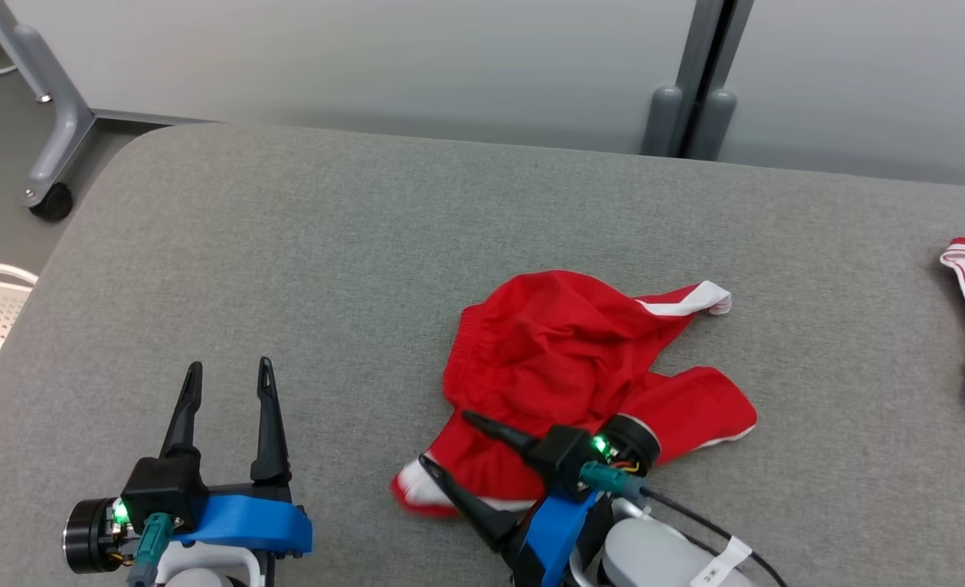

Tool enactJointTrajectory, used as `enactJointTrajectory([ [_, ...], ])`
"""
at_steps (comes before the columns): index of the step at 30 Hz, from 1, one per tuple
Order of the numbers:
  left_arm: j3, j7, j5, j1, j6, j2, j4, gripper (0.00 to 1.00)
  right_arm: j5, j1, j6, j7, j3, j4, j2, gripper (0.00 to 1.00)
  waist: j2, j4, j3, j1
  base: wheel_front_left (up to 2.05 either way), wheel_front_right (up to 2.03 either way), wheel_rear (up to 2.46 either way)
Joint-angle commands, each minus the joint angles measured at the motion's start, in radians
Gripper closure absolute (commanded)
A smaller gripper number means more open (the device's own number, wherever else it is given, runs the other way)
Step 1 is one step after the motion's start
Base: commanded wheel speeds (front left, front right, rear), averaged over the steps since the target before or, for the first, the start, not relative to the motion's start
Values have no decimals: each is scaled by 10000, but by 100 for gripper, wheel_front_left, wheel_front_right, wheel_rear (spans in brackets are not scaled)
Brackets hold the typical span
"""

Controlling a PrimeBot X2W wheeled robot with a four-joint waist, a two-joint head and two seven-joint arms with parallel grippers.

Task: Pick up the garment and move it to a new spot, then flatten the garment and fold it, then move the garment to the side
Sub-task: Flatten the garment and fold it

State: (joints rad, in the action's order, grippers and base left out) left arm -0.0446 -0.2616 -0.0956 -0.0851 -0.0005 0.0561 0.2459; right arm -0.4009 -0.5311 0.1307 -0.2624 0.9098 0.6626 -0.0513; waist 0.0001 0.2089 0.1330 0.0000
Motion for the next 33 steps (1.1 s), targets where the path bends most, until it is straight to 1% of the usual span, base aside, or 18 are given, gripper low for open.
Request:
enactJointTrajectory([
  [1,36,-43,21,-72,-1,-19,20,0,-24,-87,2,-28,-283,-147,0,0,-1,-128,-71,0,0,0,0],
  [3,65,-41,53,-28,1,-22,12,0,-20,105,2,-28,-800,-467,-120,0,-1,-254,-135,0,0,0,0],
  [8,221,-43,92,122,-29,21,-38,0,413,700,2,-28,-2001,-1422,-730,0,-1,-598,-287,0,0,0,0],
  [12,296,-43,164,235,-63,59,-82,0,744,1434,2,-28,-3335,-1992,-1236,0,-1,-819,-402,0,0,0,0],
  [17,354,-43,219,344,-82,62,-133,0,1059,2507,2,-28,-5106,-2224,-1710,0,-1,-965,-468,0,0,0,0],
  [18,354,-43,219,344,-82,62,-133,0,1059,2507,2,-28,-5106,-2224,-1710,0,-1,-965,-468,0,0,0,0],
  [21,297,-43,271,409,-6,43,-183,0,1271,3030,2,-27,-5780,-2201,-1813,0,-1,-1007,-487,0,0,0,0],
  [24,256,-43,268,435,37,26,-244,0,1393,3332,2,-28,-6161,-2085,-1872,0,-1,-1050,-475,0,0,0,0],
  [27,236,-43,278,424,26,20,-249,0,1488,3328,2,-28,-6271,-1826,-1789,0,-1,-1068,-423,0,0,0,0],
  [30,170,-43,313,342,38,9,-275,0,1552,2954,2,2,-6210,-1379,-1777,0,-1,-1039,-332,0,0,0,0],
  [33,183,-43,287,159,-92,18,-173,0,1545,2570,2,57,-5987,-771,-1775,0,-1,-957,-205,0,0,0,0],
])
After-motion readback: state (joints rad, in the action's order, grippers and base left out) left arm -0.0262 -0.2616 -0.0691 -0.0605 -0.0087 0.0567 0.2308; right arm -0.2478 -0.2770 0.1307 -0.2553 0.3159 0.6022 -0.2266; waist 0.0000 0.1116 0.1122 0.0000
